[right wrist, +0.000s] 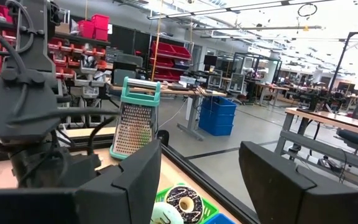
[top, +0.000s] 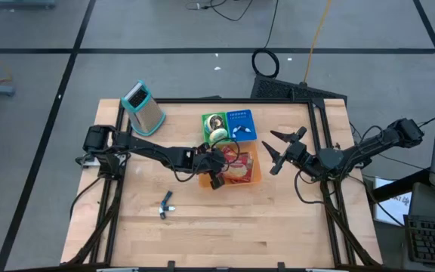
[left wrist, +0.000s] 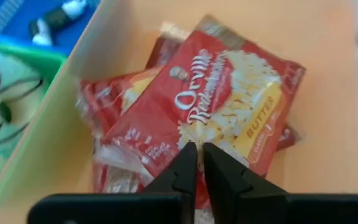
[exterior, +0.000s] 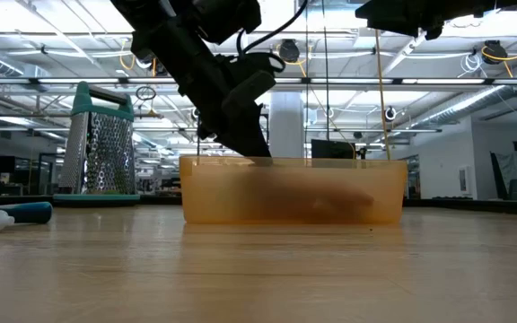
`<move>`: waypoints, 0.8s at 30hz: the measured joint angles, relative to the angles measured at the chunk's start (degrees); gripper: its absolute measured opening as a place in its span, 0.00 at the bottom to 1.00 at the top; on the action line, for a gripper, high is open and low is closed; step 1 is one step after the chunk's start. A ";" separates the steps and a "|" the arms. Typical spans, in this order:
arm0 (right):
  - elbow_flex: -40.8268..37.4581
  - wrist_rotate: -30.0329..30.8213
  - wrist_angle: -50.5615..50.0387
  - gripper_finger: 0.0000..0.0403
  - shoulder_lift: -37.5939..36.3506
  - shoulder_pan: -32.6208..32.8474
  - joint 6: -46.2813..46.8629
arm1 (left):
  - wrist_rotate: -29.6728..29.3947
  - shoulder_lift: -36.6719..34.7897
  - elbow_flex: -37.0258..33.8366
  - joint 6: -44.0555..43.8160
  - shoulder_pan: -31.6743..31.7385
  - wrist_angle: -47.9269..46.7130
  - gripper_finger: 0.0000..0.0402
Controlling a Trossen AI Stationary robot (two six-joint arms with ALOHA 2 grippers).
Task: Pick & Place Food Item
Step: Put the red popcorn bag into the orange bin, then put the blue food coloring bottle into the blue bin
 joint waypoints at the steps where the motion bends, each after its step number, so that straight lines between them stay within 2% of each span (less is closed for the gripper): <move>1: 0.00 0.02 0.02 0.52 -0.02 0.00 0.00 | 0.25 -0.31 0.00 -0.96 0.21 -0.67 0.08; 9: 0.00 0.01 0.01 0.52 -0.01 0.00 0.00 | 0.62 -0.93 0.00 -3.34 0.55 -4.86 0.24; 16: 0.00 0.04 -0.02 0.52 0.00 0.00 0.00 | -0.98 -9.69 0.00 -5.78 -0.37 -12.15 0.33; 20: 0.00 0.04 -0.21 0.52 -0.02 0.00 -0.02 | -1.68 -16.12 0.05 -13.00 -3.34 -22.00 0.33; 24: 0.00 0.02 -0.40 0.52 -0.02 0.00 -0.02 | -4.45 -20.09 0.07 -26.82 -9.66 -35.66 0.33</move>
